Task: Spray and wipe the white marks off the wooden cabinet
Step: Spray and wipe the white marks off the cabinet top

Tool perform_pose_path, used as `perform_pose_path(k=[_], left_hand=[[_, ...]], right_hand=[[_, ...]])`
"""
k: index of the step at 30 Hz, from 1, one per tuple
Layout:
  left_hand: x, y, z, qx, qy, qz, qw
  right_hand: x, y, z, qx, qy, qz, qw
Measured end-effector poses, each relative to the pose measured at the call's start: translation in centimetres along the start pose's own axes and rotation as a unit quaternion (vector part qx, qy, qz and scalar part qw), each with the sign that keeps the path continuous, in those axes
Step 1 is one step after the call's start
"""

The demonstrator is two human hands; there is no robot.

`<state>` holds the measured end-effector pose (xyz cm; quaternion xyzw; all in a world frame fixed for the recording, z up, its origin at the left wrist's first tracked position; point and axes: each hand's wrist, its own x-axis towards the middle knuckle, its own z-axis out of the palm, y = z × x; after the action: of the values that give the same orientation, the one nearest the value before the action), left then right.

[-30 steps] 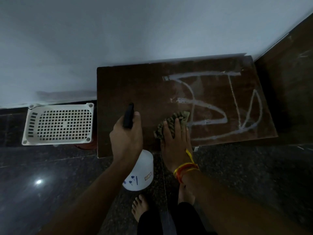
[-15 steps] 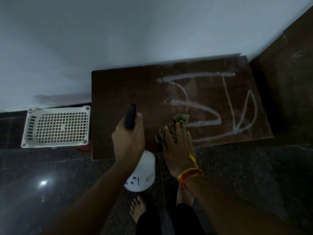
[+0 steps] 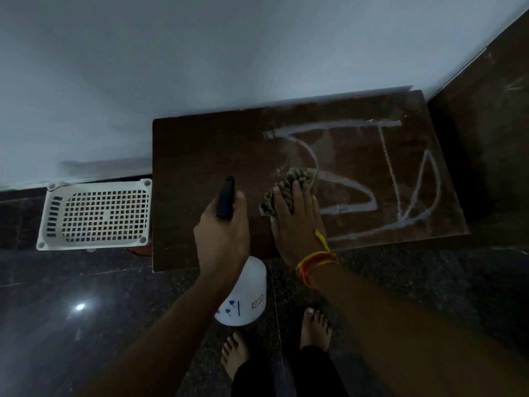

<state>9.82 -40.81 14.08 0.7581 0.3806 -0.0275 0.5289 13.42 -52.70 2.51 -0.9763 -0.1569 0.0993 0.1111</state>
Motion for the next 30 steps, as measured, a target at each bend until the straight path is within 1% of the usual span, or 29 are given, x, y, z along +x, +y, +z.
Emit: perform_pose_path(k=[3, 7, 10, 15, 19, 23, 27, 30], left_hand=[[0.0, 0.5, 0.0, -0.001, 0.004, -0.001, 1.000], [0.2, 1.2, 0.1, -0.004, 0.004, 0.011, 1.000], [0.5, 1.5, 0.3, -0.007, 0.001, 0.018, 1.000], [0.5, 1.1, 0.4, -0.009, -0.008, 0.005, 1.000], [0.6, 1.0, 0.2, -0.003, -0.007, -0.008, 1.000], [1.2, 1.6, -0.1, -0.008, -0.005, -0.006, 1.000], [1.9, 2.0, -0.1, -0.007, -0.001, 0.002, 1.000], [2.0, 1.6, -0.1, 0.001, 0.000, -0.003, 1.000]], right_hand=[[-1.8, 0.2, 0.3, -0.003, -0.014, 0.003, 1.000], [-3.8, 0.7, 0.7, -0.032, -0.010, 0.012, 0.999], [-2.5, 0.6, 0.4, -0.019, -0.014, 0.000, 1.000], [2.3, 0.3, 0.1, -0.009, 0.020, -0.004, 1.000], [0.9, 0.3, 0.1, 0.005, 0.013, 0.003, 1.000], [-0.9, 0.4, 0.1, -0.007, -0.017, -0.004, 1.000], [1.2, 0.4, -0.2, -0.015, 0.006, 0.001, 1.000], [3.7, 0.3, -0.4, -0.007, 0.008, 0.002, 1.000]])
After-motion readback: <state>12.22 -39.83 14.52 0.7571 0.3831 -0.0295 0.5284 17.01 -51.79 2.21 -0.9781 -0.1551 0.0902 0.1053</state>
